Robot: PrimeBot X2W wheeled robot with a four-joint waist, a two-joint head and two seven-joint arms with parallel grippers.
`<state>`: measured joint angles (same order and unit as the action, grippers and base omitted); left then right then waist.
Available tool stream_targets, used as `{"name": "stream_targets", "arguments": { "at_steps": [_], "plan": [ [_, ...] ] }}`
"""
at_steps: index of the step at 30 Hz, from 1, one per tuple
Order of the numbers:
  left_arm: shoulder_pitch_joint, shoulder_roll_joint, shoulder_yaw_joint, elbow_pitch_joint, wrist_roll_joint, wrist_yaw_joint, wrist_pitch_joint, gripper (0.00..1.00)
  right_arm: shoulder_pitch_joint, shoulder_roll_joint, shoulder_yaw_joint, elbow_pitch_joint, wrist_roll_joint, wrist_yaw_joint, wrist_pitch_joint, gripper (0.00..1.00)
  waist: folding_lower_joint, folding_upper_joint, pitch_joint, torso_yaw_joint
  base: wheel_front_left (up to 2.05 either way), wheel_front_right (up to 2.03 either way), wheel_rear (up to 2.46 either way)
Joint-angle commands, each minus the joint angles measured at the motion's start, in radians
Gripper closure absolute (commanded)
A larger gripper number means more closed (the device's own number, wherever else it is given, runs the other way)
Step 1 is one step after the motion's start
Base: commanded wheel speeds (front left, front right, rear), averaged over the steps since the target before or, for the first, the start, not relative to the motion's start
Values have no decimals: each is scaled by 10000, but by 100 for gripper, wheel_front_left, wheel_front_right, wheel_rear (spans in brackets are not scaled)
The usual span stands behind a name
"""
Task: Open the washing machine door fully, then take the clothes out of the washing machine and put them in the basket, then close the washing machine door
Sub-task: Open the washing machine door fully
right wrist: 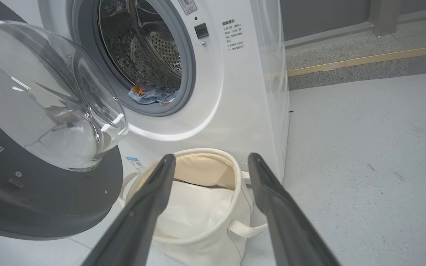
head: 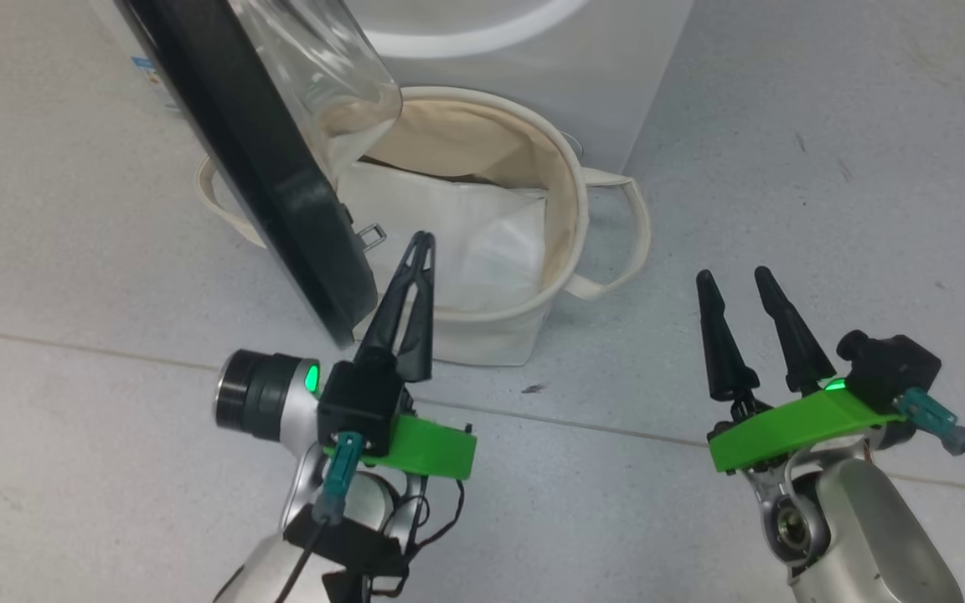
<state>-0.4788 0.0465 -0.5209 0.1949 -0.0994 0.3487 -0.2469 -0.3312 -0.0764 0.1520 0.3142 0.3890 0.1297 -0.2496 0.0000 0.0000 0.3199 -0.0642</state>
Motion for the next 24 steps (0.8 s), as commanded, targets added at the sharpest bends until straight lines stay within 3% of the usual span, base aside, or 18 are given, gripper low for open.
{"name": "stream_targets", "arguments": {
  "at_steps": [1, 9, 24],
  "plan": [
    [-340, 37, 337, -169, -47, 216, 13, 100, -236, 32, 212, -336, 53, 10, -122, 0, 0, 0, -35, 62, 0, 0, 0],
    [-233, 37, 633, 261, -353, 800, -32, 100, -161, 5, 251, -263, 32, 10, -122, 0, 0, 0, -210, 347, 0, 0, 0],
    [519, 348, 1434, 427, -994, 1060, -135, 100, 182, -15, 418, -32, -37, 10, -122, 0, 0, 0, -947, 1298, 0, 0, 0]
  ]
}}
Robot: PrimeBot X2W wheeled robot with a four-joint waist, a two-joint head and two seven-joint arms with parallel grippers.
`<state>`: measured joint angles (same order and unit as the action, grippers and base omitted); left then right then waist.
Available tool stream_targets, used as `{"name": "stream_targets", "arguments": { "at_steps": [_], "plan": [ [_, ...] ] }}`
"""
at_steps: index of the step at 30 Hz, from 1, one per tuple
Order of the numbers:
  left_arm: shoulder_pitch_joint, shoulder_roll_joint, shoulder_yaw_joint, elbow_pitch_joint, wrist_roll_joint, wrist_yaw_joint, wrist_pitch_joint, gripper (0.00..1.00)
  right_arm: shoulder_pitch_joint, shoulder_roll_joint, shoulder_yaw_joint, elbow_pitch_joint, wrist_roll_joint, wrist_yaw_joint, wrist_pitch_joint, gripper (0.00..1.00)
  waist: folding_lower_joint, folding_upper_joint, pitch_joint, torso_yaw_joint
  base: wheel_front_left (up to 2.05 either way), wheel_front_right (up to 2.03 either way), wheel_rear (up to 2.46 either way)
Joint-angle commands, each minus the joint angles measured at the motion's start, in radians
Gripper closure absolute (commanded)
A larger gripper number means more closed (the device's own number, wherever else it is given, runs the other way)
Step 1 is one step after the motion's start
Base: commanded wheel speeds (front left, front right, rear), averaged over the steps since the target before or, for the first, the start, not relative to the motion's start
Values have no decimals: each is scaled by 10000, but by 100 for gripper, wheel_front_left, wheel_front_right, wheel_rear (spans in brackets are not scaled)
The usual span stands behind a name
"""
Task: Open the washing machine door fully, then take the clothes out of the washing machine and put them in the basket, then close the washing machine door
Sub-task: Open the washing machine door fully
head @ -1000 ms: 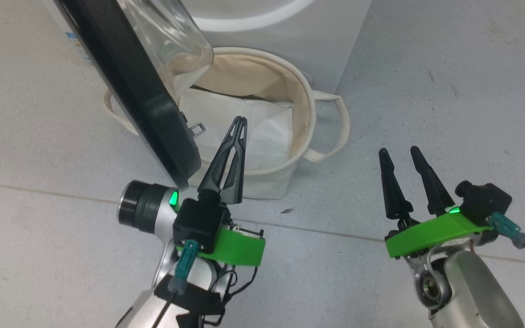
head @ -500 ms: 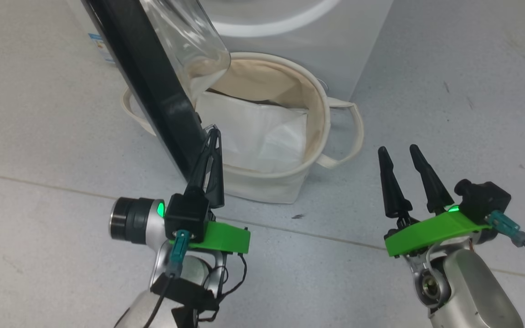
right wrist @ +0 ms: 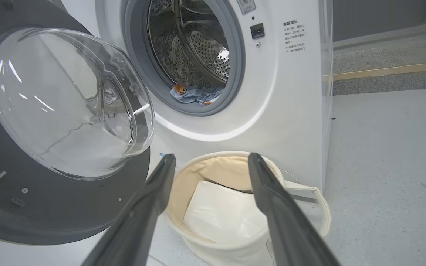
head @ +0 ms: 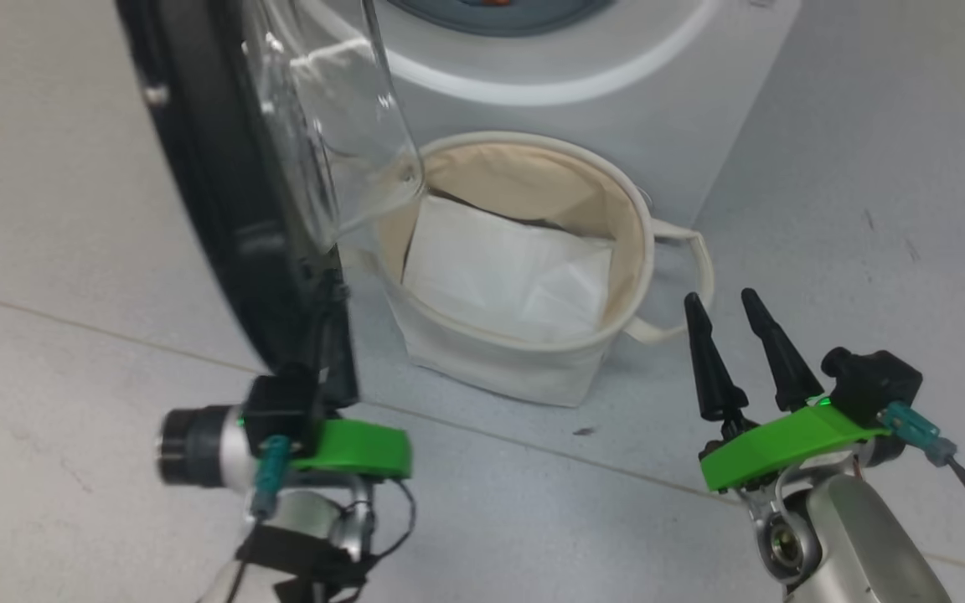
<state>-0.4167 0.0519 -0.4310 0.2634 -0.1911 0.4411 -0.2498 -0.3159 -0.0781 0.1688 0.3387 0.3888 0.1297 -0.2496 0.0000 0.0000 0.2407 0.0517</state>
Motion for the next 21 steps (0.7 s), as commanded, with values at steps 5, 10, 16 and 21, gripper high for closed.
{"name": "stream_targets", "arguments": {
  "at_steps": [5, 10, 16, 21],
  "plan": [
    [108, 722, 1253, -173, -417, 238, -113, 100, 147, 38, 332, -199, -50, 10, -122, 0, 0, 0, -387, 276, 0, 0, 0],
    [143, 1246, 1946, 118, -766, 269, -114, 100, 259, 61, 372, -98, -71, 10, -122, 0, 0, 0, -519, 294, 0, 0, 0],
    [54, 1817, 2702, 522, -1237, 242, -52, 100, 336, 85, 408, -56, -90, 10, -122, 0, 0, 0, -500, 223, 0, 0, 0],
    [5, 2094, 3203, 657, -1506, 344, -60, 100, 323, 97, 418, -65, -87, 10, -122, 0, 0, 0, -426, 152, 0, 0, 0]
  ]
}}
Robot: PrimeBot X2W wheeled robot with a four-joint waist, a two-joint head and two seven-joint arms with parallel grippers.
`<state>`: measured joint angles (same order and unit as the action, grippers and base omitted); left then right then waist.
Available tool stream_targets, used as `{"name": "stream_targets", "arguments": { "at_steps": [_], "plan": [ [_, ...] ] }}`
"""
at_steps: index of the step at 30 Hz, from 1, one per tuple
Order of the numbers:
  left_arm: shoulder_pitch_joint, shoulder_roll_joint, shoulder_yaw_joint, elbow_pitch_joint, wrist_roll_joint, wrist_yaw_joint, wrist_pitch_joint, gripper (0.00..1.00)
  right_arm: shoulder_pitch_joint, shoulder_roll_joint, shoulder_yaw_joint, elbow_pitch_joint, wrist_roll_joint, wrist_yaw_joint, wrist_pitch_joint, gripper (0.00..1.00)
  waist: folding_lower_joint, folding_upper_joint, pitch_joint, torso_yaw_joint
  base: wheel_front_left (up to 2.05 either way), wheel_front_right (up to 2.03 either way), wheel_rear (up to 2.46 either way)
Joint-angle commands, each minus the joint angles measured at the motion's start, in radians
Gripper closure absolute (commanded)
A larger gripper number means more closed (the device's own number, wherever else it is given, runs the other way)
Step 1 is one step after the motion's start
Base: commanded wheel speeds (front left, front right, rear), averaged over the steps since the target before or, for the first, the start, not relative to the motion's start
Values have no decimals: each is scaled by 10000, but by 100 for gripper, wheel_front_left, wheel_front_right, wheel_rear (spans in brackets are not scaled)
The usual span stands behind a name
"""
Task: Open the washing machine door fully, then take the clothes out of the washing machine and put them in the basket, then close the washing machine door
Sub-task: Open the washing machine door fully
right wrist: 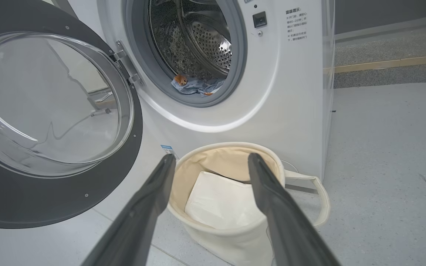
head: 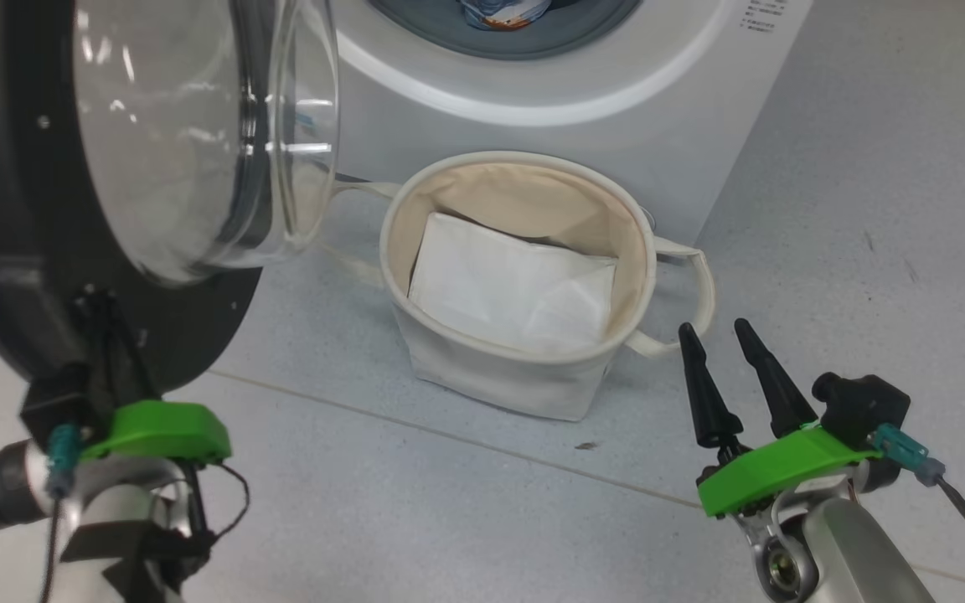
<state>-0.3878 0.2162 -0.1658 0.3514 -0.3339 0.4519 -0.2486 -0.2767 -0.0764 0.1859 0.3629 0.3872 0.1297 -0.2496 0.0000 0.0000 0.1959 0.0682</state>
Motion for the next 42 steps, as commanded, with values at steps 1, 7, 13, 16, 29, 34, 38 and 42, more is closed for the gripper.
{"name": "stream_targets", "arguments": {
  "at_steps": [1, 7, 13, 16, 29, 34, 38, 42],
  "plan": [
    [-287, 489, 652, -210, -144, 250, -73, 100, -73, 75, 238, -312, -75, 10, -122, 0, 0, 0, 44, -20, 0, 0, 0],
    [-411, 622, 1142, -295, -520, 202, -89, 100, -135, 7, 176, -402, -101, 10, -122, 0, 0, 0, 339, -7, 0, 0, 0],
    [-858, 887, 1598, -423, -717, 166, -106, 100, -308, -144, 171, -662, -108, 10, -122, 0, 0, 0, 1160, 55, 0, 0, 0],
    [-1128, 1021, 1818, -437, -797, 194, -111, 100, -396, -241, 116, -772, -55, 10, -122, 0, 0, 0, 1604, 85, 0, 0, 0],
    [-1601, 1288, 2953, -220, -1006, 300, -128, 100, -705, -608, -186, -1106, 51, 10, -122, 0, 0, 0, 2630, 189, 0, 0, 0],
    [-1757, 1276, 3390, -187, -897, 66, -130, 100, -802, -704, -226, -1192, 73, 10, -122, 0, 0, 0, 2868, 266, 0, 0, 0],
    [-1799, 1229, 3597, -136, -688, -110, -130, 100, -881, -766, -236, -1271, 80, 10, -122, 0, 0, 0, 2990, 322, 0, 0, 0],
    [-1769, 1026, 3680, -337, -344, -269, -130, 100, -934, -779, -260, -1274, 84, 10, -122, 0, 0, 0, 2909, 379, 0, 0, 0]
  ]
}}
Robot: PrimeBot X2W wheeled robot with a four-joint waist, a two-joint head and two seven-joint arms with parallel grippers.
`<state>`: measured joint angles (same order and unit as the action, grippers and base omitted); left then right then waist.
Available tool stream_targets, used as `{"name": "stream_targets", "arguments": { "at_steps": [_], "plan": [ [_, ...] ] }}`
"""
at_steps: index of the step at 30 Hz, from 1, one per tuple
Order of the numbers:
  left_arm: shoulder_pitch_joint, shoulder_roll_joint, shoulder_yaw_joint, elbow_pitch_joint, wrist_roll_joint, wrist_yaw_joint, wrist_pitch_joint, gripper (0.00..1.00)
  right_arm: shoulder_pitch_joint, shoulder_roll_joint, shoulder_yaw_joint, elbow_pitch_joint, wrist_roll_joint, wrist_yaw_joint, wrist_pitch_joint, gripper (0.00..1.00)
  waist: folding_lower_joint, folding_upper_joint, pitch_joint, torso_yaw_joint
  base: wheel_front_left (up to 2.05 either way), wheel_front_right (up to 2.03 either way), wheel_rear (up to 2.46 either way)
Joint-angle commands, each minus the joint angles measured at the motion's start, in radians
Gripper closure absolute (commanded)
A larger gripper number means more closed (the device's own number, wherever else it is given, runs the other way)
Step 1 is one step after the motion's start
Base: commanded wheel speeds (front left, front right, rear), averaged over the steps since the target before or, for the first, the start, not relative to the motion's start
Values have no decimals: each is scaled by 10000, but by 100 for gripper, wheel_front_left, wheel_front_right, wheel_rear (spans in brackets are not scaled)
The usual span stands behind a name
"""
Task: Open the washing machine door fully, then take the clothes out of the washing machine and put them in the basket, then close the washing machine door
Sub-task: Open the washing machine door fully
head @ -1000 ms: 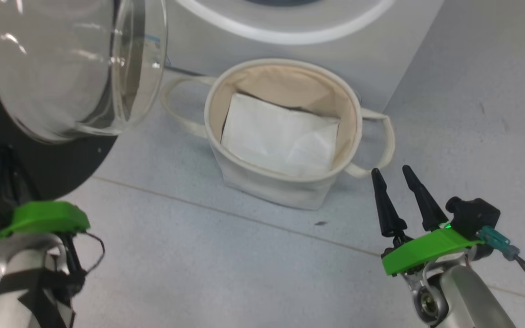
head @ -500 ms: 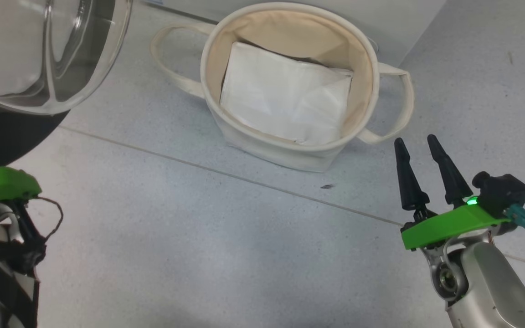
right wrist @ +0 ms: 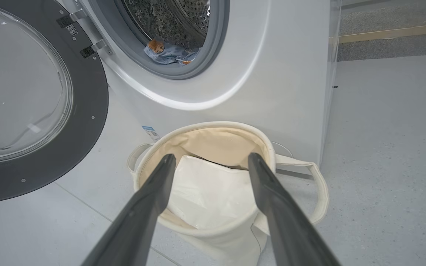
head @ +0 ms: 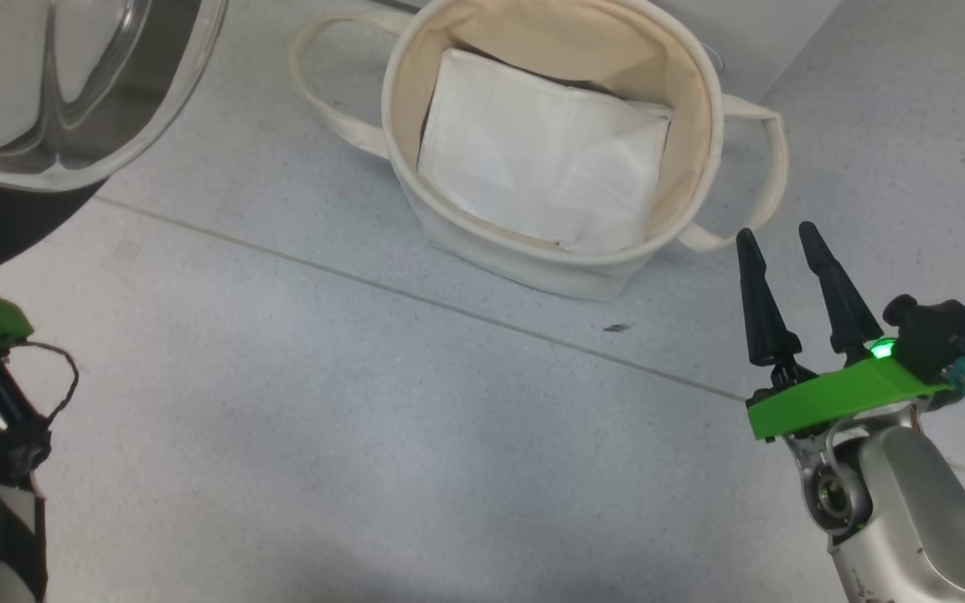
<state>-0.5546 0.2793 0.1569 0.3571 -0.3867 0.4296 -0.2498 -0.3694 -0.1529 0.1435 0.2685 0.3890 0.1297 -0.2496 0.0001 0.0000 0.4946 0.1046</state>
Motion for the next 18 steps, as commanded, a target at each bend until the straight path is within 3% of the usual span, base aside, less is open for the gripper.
{"name": "stream_targets", "arguments": {
  "at_steps": [1, 7, 13, 18],
  "plan": [
    [-56, 329, 475, -465, 276, -88, -119, 100, -15, 6, 173, -327, 65, 10, -122, 0, -1, 0, -147, 12, 0, 0, 0],
    [381, 70, 433, -944, 823, -344, -119, 100, -42, 167, 153, -336, 35, 10, -122, 0, -1, 0, -716, -98, 0, 0, 0],
    [1064, -288, -296, -1566, 1379, -756, -120, 100, -27, 394, -93, -394, -52, 10, -122, 0, -1, 0, -1703, -301, 0, 0, 0],
    [1668, -867, -944, -2486, 1352, -1357, -120, 100, 167, 636, -153, -457, -131, 10, -122, 0, -1, 0, -2604, -504, 0, 0, 0]
  ]
}}
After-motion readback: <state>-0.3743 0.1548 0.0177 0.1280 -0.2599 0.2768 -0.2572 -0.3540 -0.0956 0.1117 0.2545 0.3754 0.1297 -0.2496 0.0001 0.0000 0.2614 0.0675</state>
